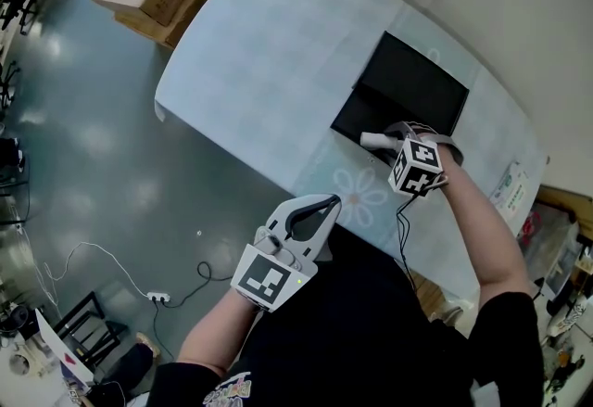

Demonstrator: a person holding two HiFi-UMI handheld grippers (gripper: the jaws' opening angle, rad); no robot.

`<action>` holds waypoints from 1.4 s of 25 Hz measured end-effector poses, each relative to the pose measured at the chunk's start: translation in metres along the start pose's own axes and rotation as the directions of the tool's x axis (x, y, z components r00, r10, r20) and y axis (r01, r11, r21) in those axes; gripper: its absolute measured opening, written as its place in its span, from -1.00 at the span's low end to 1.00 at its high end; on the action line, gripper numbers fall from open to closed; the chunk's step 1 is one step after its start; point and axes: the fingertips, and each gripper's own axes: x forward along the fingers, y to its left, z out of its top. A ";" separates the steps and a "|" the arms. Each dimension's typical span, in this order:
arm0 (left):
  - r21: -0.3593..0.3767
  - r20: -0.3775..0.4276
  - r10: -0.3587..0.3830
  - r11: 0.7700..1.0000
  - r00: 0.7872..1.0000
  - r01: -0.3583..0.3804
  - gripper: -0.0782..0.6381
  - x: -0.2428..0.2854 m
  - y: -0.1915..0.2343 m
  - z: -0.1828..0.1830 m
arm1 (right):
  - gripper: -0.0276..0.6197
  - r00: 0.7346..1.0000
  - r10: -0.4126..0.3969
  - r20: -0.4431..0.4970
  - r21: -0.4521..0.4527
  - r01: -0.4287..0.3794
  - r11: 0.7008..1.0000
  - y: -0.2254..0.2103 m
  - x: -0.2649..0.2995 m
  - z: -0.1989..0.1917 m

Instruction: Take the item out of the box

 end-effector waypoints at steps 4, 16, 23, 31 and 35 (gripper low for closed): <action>0.006 -0.002 0.001 1.000 1.000 -0.001 -0.76 -0.007 -0.003 -0.001 | -0.46 1.000 -0.011 0.016 0.044 0.011 0.999 -0.001 0.000 0.000; 0.047 0.007 -0.029 0.998 1.000 0.028 -0.76 -0.034 -0.018 0.003 | -0.47 0.984 -0.172 0.046 0.222 0.158 0.962 -0.010 -0.037 -0.004; 0.083 0.026 -0.065 0.995 0.998 0.063 -0.76 -0.054 -0.030 0.011 | -0.47 0.927 -0.341 0.157 0.393 0.258 0.883 -0.009 -0.091 0.020; 0.105 0.057 -0.096 0.990 0.994 0.089 -0.76 -0.088 -0.038 0.023 | -0.48 0.755 -0.577 0.310 0.675 0.253 0.693 0.015 -0.181 0.066; 0.132 0.066 -0.110 0.986 0.992 0.101 -0.76 -0.107 -0.041 0.027 | -0.48 0.646 -0.665 0.375 0.783 0.163 0.600 0.042 -0.217 0.089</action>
